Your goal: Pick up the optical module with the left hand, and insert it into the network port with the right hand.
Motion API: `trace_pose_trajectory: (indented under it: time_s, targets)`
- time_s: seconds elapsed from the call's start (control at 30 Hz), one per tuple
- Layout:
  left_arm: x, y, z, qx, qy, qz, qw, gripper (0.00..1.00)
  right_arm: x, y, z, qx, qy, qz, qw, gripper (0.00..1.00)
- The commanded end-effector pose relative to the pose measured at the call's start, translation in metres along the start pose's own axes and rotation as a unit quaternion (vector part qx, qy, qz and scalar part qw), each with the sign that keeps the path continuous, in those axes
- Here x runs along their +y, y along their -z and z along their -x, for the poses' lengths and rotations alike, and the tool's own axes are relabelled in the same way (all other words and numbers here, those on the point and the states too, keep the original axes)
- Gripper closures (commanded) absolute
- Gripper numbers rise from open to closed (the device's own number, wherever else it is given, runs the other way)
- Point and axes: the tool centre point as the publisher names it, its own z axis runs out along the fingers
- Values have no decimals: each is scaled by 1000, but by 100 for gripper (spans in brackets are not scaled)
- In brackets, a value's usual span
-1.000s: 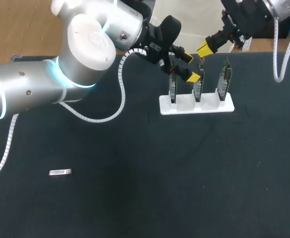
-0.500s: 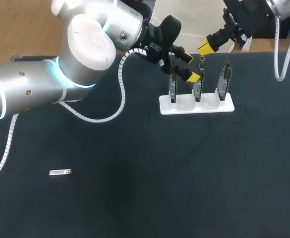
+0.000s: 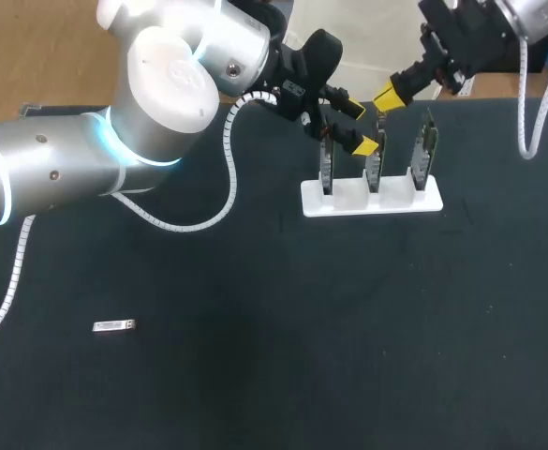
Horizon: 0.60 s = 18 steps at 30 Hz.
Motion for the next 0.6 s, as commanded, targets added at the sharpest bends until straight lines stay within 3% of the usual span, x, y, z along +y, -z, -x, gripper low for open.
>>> trace_pose_trajectory:
  time_s: [0.03,0.6]
  targets:
    - [2,-1,1,3,1,-2,1000,0,-2,-3,-2,2,-3,2,1000,100]
    - [2,-1,1,3,1,-2,1000,0,-1,-13,-15,7,-21,10,1000,100]
